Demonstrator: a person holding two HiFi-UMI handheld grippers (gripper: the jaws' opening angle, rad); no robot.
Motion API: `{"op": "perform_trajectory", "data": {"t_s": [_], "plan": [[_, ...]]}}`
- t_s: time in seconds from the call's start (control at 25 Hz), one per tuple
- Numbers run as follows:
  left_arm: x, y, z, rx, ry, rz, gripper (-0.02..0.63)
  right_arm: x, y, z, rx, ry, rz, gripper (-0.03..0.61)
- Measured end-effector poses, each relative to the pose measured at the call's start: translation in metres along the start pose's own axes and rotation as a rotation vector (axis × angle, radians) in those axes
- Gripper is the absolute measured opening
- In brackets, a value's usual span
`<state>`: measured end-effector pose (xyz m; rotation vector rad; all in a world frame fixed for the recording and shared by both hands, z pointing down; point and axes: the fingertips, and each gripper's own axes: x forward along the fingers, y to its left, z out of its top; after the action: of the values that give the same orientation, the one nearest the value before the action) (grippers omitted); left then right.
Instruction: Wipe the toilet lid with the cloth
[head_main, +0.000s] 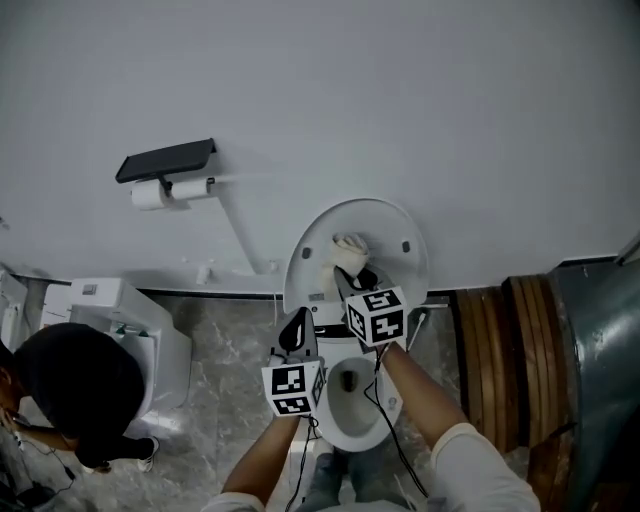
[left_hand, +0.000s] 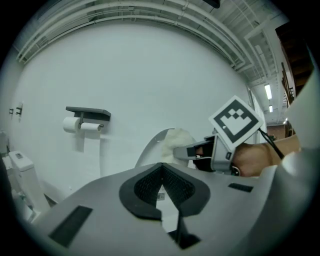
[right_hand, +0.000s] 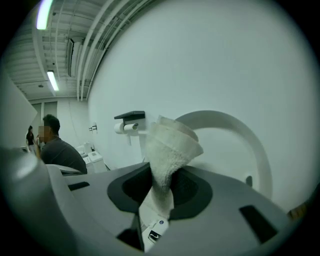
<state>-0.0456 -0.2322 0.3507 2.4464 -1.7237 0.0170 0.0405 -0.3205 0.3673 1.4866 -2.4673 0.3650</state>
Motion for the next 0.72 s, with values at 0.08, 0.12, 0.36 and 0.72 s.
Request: {"op": "perform_trajectory", "data": {"t_s": [0.08, 0.12, 0.36, 0.72], "plan": [[0.016, 0.014, 0.000, 0.001, -0.005, 0.026, 0.014, 0.035, -0.004, 0.003, 0.009, 0.021, 0.009, 0.095], [0.024, 0.020, 0.000, 0.004, -0.005, 0.035, 0.014, 0.050, -0.005, 0.005, 0.006, 0.024, 0.013, 0.095], [0.068, 0.041, 0.014, 0.026, 0.000, 0.057, 0.014, 0.100, -0.025, 0.016, -0.019, 0.007, -0.049, 0.095], [0.093, 0.025, 0.012, 0.033, 0.005, 0.022, 0.014, 0.033, -0.157, 0.014, 0.103, -0.050, -0.383, 0.095]]}}
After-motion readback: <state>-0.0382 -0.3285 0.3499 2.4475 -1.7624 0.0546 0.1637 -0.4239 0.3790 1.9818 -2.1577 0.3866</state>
